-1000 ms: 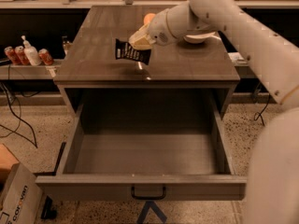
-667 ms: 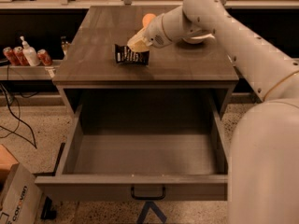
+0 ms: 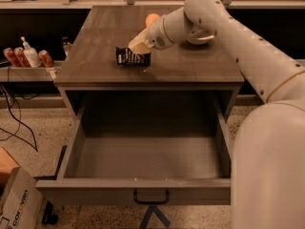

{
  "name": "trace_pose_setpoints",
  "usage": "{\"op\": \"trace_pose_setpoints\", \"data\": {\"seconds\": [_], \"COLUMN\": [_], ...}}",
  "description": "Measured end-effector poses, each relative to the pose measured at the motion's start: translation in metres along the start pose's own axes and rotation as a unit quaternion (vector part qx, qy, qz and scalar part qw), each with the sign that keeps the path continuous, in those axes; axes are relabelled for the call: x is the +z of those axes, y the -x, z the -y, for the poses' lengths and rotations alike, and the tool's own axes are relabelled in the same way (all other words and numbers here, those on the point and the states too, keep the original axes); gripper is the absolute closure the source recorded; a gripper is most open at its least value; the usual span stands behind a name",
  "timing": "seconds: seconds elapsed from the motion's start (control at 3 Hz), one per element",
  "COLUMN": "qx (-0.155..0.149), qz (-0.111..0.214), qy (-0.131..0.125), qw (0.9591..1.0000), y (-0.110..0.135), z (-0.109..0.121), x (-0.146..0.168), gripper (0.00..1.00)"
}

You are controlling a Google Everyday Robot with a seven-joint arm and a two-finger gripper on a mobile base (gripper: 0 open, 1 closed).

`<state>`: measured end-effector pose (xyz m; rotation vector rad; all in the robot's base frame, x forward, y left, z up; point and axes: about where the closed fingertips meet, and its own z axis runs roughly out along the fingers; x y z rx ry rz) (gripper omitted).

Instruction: Pick rxbar chocolate from top drawer and place on counter

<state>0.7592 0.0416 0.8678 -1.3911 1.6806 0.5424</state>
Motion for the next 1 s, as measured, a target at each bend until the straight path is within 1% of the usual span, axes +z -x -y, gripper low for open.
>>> {"op": "trace_pose_setpoints", "data": {"seconds": [0.67,1.0], "qx": [0.0,0.0], "qz": [0.0,0.0], "qy": [0.005,0.007], "qw": [1.0,1.0], "y": [0.0,0.0], "z": [-0.003,-0.0042], "x": [0.0065,0.0091], "gripper": [0.13,0.0]}}
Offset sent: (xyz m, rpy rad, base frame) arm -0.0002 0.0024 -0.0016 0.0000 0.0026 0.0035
